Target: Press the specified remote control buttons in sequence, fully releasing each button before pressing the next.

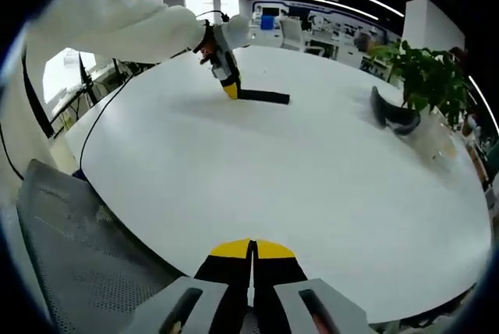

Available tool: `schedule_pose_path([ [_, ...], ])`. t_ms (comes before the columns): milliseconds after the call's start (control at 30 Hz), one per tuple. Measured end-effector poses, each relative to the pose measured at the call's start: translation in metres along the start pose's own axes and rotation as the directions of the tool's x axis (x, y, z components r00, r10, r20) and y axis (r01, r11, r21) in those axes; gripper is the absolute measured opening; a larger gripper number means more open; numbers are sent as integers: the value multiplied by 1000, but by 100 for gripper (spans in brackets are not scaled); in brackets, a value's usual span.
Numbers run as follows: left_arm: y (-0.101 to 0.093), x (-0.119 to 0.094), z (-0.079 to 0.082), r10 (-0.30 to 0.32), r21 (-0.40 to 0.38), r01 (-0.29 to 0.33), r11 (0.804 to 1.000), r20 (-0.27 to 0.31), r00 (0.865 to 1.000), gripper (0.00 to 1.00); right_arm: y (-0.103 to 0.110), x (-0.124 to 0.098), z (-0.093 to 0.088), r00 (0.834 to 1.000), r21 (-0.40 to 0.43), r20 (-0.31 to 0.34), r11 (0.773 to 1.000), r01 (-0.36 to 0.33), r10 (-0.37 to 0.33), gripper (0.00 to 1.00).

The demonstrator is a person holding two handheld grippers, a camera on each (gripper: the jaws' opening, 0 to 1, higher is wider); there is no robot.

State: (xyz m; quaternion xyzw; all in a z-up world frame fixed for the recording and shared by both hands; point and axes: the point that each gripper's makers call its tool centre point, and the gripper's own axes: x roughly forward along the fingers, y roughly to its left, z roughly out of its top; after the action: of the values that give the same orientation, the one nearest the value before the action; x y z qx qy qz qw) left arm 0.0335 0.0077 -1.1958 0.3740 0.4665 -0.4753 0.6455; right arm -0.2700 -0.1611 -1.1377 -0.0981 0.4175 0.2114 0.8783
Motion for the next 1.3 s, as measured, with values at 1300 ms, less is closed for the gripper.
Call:
schedule_pose_path([
  [1300, -110, -7, -23, -16, 49, 22, 999, -107, 994, 23, -9, -4, 0, 998, -19, 33, 998, 52, -51, 0],
])
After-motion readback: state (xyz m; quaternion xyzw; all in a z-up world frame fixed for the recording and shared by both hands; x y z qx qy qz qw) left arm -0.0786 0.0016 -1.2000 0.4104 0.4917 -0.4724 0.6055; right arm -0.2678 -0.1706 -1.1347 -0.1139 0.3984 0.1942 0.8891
